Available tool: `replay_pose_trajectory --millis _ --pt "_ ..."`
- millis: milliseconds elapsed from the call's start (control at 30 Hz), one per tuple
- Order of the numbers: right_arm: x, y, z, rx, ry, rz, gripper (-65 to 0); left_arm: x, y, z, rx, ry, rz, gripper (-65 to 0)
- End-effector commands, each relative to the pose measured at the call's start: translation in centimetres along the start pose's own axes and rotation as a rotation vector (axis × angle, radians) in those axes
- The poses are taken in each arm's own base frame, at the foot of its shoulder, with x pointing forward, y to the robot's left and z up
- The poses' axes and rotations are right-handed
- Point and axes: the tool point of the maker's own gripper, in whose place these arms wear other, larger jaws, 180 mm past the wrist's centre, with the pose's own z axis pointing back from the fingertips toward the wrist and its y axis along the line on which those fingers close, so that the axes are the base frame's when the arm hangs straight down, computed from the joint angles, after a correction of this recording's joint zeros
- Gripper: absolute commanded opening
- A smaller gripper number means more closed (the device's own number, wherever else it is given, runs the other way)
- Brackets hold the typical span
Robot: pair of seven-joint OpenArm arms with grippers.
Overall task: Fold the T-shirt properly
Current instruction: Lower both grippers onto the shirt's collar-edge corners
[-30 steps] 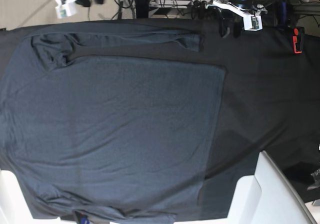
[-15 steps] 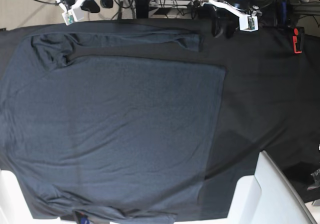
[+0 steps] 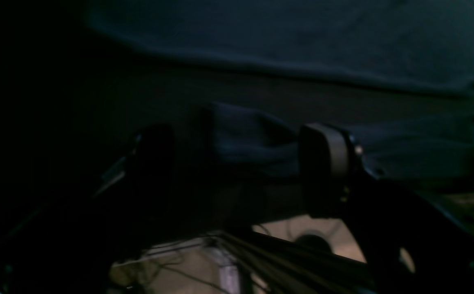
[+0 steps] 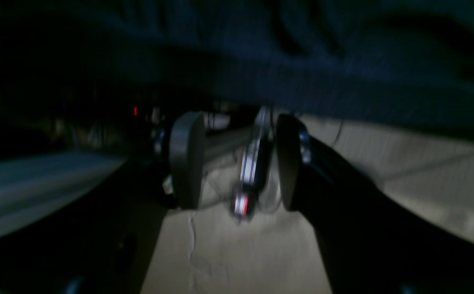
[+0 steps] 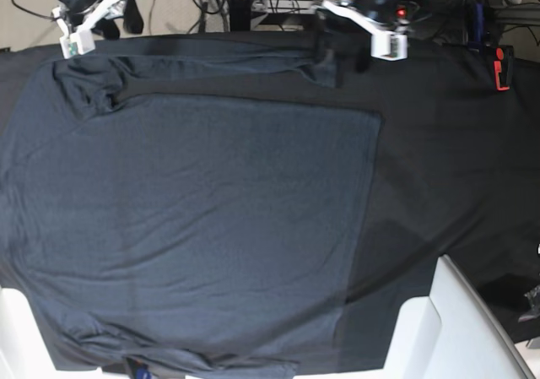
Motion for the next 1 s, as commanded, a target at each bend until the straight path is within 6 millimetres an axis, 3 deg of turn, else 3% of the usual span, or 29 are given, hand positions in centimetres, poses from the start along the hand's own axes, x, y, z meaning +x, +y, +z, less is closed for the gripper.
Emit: replay_pose_trajectory --millis 0,400,500,600,733,967 --pt "0.6 -0.1 0.3 0.004 -0.012 0.008 -38.7 0.4 -0.4 0.0 -0.013 -0.020 0.003 -20.4" --pt "1.1 -0.6 0.0 -0.004 0.001 0.017 -39.2 0.1 0.2 0.0 0.004 -0.013 0.001 -21.7" --pt "1.1 -0.6 0.0 -0.004 -0.001 0.017 -39.2 0.6 2.6 0.2 0.089 -0.027 -0.004 -21.7" --pt "1.1 -0.6 0.0 -0.004 0.001 0.017 -39.2 1.1 3.6 0.2 0.123 -0.044 0.000 -21.7" --pt "1.3 -0.6 0.0 -0.004 -0.003 0.018 -39.2 1.4 3.3 -0.4 0.114 -0.042 -0.001 -21.7" --pt "1.5 -0.7 -0.1 -0.005 -0.004 0.021 -39.2 0.1 2.3 -2.4 0.104 0.081 0.043 -21.7"
